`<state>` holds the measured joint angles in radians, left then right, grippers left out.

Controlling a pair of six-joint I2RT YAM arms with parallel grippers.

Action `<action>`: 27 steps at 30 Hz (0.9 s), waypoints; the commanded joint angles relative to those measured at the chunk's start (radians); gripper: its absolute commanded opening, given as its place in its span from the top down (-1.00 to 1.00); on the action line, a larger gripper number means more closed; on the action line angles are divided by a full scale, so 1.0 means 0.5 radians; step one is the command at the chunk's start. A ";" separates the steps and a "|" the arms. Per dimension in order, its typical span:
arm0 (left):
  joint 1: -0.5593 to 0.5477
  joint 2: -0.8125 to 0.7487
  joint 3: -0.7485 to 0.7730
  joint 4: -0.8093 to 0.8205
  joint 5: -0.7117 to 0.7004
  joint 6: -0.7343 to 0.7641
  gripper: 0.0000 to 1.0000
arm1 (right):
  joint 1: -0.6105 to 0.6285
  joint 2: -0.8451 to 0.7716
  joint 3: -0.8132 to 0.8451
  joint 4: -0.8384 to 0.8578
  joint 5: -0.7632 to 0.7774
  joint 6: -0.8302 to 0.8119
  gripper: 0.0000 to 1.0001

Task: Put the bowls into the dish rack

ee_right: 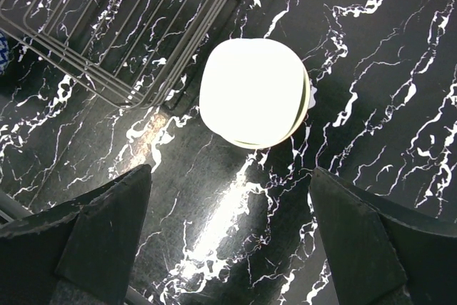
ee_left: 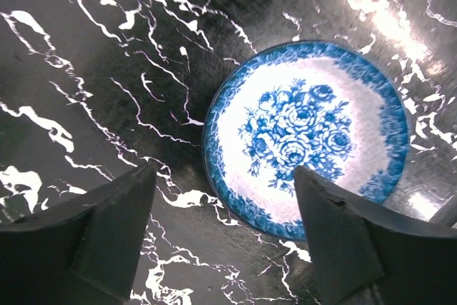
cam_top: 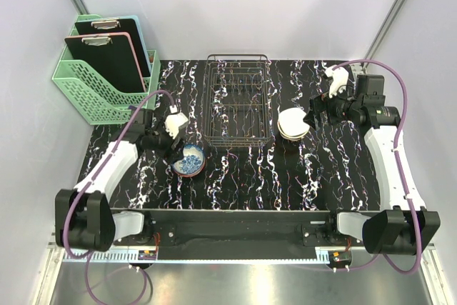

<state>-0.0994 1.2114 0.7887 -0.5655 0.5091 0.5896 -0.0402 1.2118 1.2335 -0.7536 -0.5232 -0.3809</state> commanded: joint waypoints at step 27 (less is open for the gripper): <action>-0.013 0.216 -0.025 0.186 -0.098 0.005 0.86 | -0.002 -0.027 -0.037 0.004 -0.101 0.056 -0.99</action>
<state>-0.1047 1.3170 0.7692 -0.4965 0.4938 0.5900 -0.0402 1.2118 1.2072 -0.7536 -0.5442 -0.3626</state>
